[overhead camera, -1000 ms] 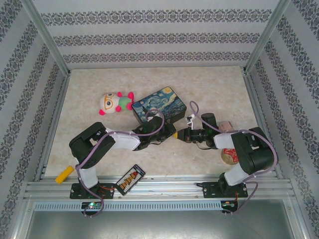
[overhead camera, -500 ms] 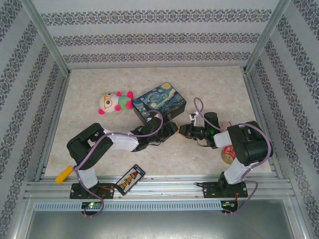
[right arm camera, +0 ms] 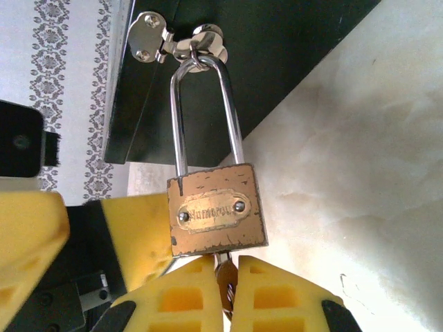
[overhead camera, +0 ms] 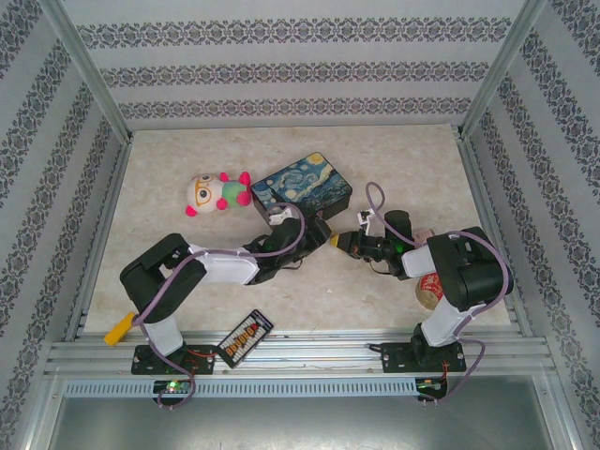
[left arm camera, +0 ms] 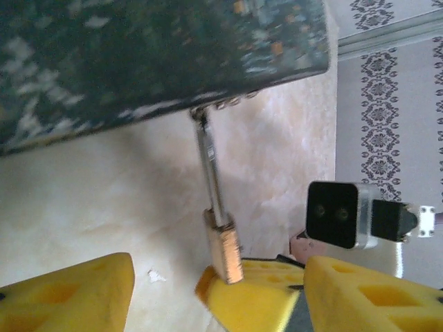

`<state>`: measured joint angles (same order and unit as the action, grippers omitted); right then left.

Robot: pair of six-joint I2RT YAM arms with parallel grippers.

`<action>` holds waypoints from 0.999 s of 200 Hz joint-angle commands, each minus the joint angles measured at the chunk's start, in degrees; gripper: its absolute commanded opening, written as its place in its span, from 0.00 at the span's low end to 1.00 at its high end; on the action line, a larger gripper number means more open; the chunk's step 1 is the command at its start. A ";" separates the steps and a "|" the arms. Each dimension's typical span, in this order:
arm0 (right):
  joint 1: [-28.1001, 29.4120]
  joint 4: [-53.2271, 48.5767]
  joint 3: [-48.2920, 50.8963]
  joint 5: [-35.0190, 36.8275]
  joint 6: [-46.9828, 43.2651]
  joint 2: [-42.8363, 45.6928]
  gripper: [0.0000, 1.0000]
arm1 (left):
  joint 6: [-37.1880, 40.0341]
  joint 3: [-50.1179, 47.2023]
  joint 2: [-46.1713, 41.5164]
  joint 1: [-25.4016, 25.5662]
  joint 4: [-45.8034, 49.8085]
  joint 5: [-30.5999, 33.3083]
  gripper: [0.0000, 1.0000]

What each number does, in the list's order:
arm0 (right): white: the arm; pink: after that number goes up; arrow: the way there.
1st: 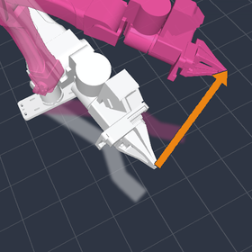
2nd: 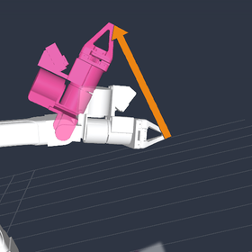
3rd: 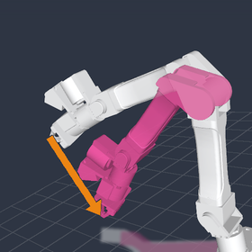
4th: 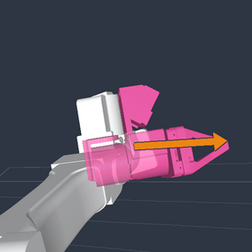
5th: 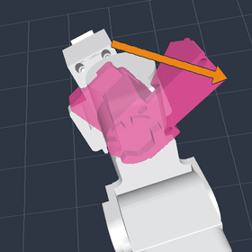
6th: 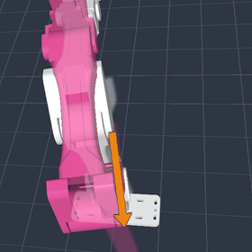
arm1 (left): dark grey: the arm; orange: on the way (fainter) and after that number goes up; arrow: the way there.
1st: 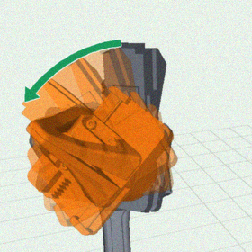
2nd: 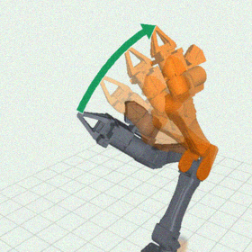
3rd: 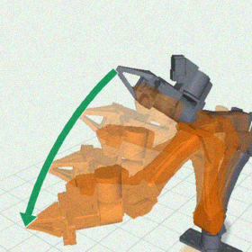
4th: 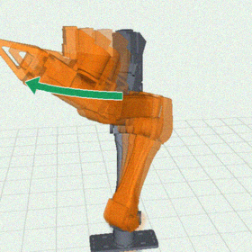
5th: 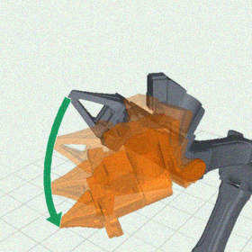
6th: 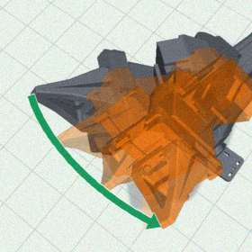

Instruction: Unlock the padlock with the key

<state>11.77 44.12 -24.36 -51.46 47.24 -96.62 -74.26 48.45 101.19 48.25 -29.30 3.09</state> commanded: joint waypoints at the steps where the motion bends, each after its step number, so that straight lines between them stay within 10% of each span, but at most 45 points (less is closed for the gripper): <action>1: 0.40 1.76 -0.62 2.50 1.22 0.20 0.00 | 1.60 3.32 0.85 -0.06 1.87 2.71 0.63; 200: 2.49 -0.93 -3.81 3.97 -0.23 0.10 0.00 | 3.59 15.17 11.11 -0.52 10.47 4.46 0.38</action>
<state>13.76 42.94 -26.63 -48.53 47.18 -96.62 -71.94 61.56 110.69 48.25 -18.46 8.38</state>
